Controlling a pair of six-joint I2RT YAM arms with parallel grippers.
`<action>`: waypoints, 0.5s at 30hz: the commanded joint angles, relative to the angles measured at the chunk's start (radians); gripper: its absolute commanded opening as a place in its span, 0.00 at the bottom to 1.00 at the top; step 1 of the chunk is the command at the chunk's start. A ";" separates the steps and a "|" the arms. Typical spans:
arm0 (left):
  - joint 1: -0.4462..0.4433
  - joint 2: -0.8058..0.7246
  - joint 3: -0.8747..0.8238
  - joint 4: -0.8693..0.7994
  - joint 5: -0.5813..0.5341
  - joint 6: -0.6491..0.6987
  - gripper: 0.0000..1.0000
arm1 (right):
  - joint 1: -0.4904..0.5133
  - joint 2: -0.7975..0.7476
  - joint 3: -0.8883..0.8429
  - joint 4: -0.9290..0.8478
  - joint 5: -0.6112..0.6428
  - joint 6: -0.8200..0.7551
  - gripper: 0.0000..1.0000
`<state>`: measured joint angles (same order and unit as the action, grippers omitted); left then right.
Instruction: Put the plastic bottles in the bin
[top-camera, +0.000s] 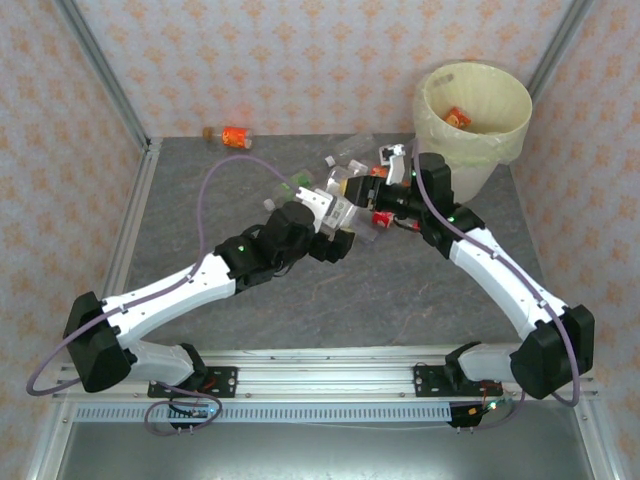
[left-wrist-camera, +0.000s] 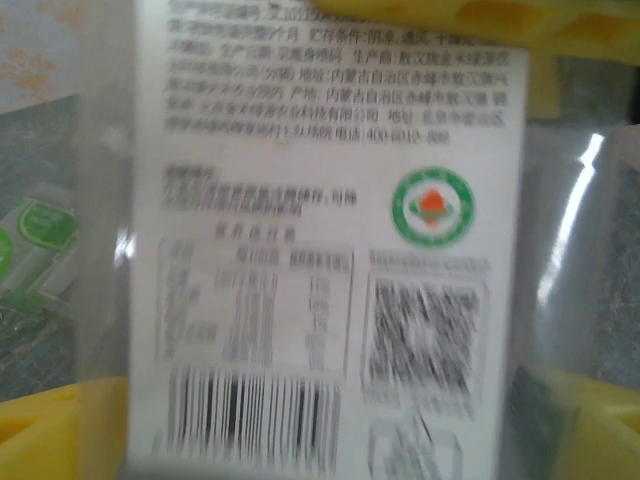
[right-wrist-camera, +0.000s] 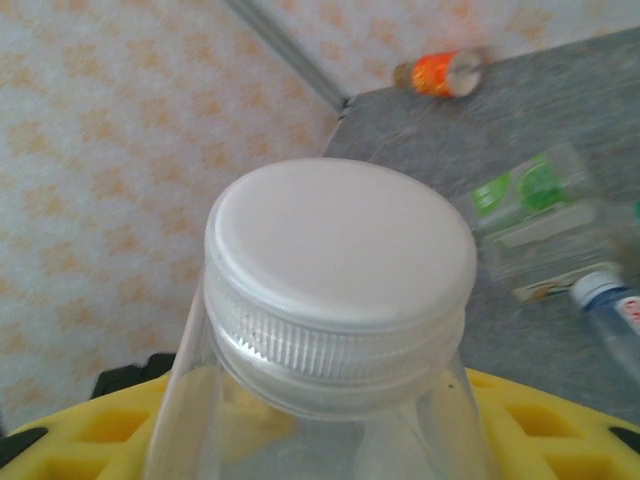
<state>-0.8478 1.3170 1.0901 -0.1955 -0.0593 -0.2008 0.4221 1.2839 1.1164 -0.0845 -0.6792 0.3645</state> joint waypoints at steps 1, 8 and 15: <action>0.020 -0.060 -0.042 0.051 -0.026 -0.045 1.00 | -0.055 -0.013 0.066 0.065 0.169 -0.005 0.38; 0.071 -0.151 -0.157 0.056 -0.175 -0.154 1.00 | -0.178 0.054 0.217 0.028 0.290 -0.003 0.38; 0.107 -0.211 -0.252 -0.023 -0.305 -0.288 1.00 | -0.319 0.160 0.380 0.049 0.361 0.051 0.37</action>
<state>-0.7509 1.1366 0.8673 -0.1783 -0.2600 -0.4034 0.1394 1.4120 1.4322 -0.0750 -0.3763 0.3859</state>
